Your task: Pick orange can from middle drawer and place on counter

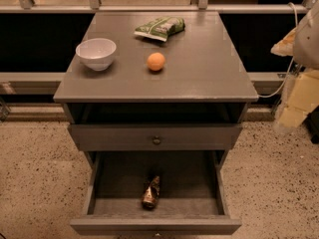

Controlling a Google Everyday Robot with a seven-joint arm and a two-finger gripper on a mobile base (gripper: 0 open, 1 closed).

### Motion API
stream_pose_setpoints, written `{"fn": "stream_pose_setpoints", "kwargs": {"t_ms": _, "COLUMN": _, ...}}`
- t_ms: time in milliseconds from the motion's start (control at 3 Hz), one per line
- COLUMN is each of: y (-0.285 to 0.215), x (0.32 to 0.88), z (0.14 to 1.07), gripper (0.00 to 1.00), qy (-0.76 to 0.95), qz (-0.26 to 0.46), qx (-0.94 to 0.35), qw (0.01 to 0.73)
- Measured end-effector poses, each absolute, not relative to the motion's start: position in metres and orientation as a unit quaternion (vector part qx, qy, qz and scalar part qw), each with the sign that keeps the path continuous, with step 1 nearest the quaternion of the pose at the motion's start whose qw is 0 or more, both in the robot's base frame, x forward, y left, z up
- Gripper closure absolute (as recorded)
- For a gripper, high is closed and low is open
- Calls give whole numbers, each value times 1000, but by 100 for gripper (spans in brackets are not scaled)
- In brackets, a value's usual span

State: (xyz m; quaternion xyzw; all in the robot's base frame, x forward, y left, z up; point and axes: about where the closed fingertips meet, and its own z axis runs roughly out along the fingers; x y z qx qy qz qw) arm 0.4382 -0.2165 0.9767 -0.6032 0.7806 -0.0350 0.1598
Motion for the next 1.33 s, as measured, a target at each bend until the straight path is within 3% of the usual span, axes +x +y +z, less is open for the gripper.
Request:
{"fn": "stream_pose_setpoints", "kwargs": {"t_ms": 333, "y": -217, "x": 438, "z": 977, "gripper": 0, "qy": 781, "qz": -35, "qx": -603, "qw": 160}}
{"fn": "stream_pose_setpoints", "kwargs": {"t_ms": 667, "y": -203, "x": 436, "z": 957, "gripper": 0, "qy": 774, "qz": -2, "qx": -607, "qw": 183}}
{"fn": "stream_pose_setpoints", "kwargs": {"t_ms": 1000, "y": -164, "x": 411, "z": 900, "gripper": 0, "qy": 745, "qz": 74, "qx": -615, "qw": 247}}
{"fn": "stream_pose_setpoints", "kwargs": {"t_ms": 1333, "y": -157, "x": 408, "z": 893, "gripper": 0, "qy": 748, "qz": 89, "qx": -606, "qw": 256}}
